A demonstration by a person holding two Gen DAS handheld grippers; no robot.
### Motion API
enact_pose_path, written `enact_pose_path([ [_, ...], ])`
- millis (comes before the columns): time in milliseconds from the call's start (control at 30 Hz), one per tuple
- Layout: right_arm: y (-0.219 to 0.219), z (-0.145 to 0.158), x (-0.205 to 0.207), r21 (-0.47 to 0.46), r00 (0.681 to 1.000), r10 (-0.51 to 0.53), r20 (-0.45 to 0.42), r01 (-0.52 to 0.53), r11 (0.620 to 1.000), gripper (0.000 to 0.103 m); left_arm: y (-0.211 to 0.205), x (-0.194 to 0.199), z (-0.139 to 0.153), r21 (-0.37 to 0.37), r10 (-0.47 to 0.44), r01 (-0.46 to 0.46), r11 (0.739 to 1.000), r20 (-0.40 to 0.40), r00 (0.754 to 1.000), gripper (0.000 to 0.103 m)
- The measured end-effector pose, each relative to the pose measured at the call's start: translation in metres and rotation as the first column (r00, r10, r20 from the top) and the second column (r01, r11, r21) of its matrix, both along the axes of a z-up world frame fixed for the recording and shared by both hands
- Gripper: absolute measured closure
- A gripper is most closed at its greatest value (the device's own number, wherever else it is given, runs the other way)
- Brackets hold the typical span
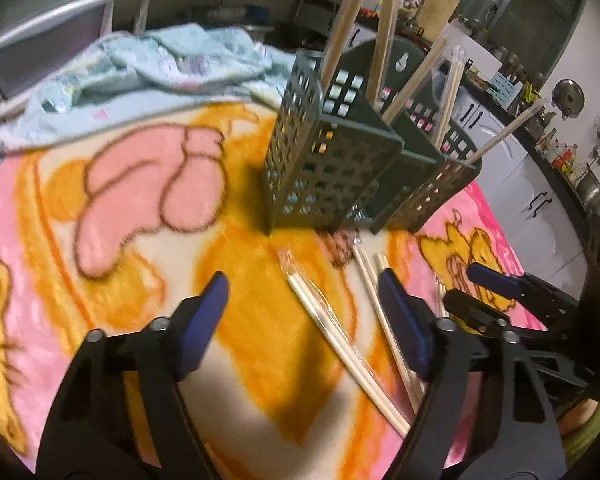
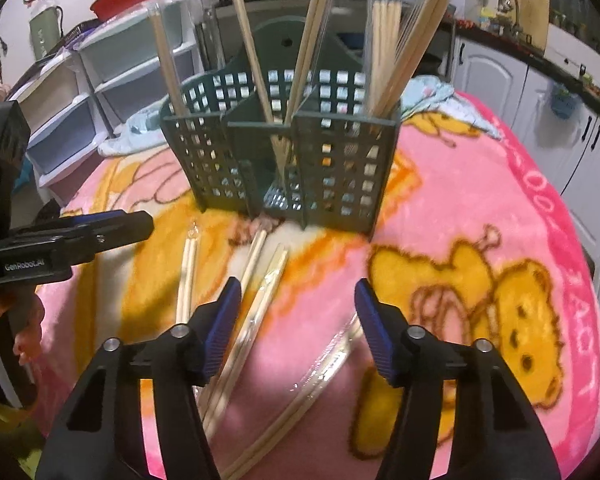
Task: Organize utensils
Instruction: 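Move both open grippers down to the chopstick pile beside the basket, then close the left gripper on a wrapped chopstick while the right gripper grasps another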
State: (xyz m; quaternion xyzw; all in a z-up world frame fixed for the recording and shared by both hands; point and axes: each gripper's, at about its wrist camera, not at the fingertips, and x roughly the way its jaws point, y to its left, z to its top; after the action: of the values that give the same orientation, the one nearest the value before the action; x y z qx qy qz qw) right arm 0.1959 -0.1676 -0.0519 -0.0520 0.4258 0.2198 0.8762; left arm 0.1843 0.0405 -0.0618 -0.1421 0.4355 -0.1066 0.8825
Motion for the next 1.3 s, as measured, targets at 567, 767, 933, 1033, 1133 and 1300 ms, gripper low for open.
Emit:
enact_pose_path([
  [567, 0.013, -0.034, 0.028, 0.054, 0.989, -0.006, -0.151, 0.015, 0.998, 0.071, 0.002, 0.033, -0.04, -0.146, 0.012, -0.034, 0.989, -0.151, 0.989, 0.069],
  [767, 0.021, -0.037, 0.037, 0.064, 0.985, 0.003, -0.172, 0.008, 0.998, 0.074, -0.003, 0.041, -0.042, -0.111, 0.01, -0.028, 0.993, -0.165, 0.986, 0.076],
  [933, 0.028, -0.042, 0.045, 0.064, 0.98, 0.003, -0.201, 0.01, 0.998, 0.075, -0.006, 0.045, -0.044, -0.08, 0.007, -0.021, 0.997, -0.17, 0.985, 0.082],
  [1033, 0.031, -0.042, 0.048, 0.065, 0.978, -0.003, -0.207, 0.016, 0.998, 0.076, -0.005, 0.048, -0.045, -0.071, 0.007, -0.019, 0.997, -0.17, 0.985, 0.086],
  [1133, 0.031, -0.042, 0.051, 0.07, 0.976, -0.005, -0.216, 0.021, 0.997, 0.081, -0.006, 0.051, -0.045, -0.064, 0.007, -0.018, 0.998, -0.171, 0.985, 0.088],
  [1300, 0.033, -0.042, 0.054, 0.074, 0.975, -0.006, -0.222, 0.023, 0.997, 0.088, -0.005, 0.053, -0.044, -0.055, 0.003, -0.013, 0.998, -0.171, 0.985, 0.091],
])
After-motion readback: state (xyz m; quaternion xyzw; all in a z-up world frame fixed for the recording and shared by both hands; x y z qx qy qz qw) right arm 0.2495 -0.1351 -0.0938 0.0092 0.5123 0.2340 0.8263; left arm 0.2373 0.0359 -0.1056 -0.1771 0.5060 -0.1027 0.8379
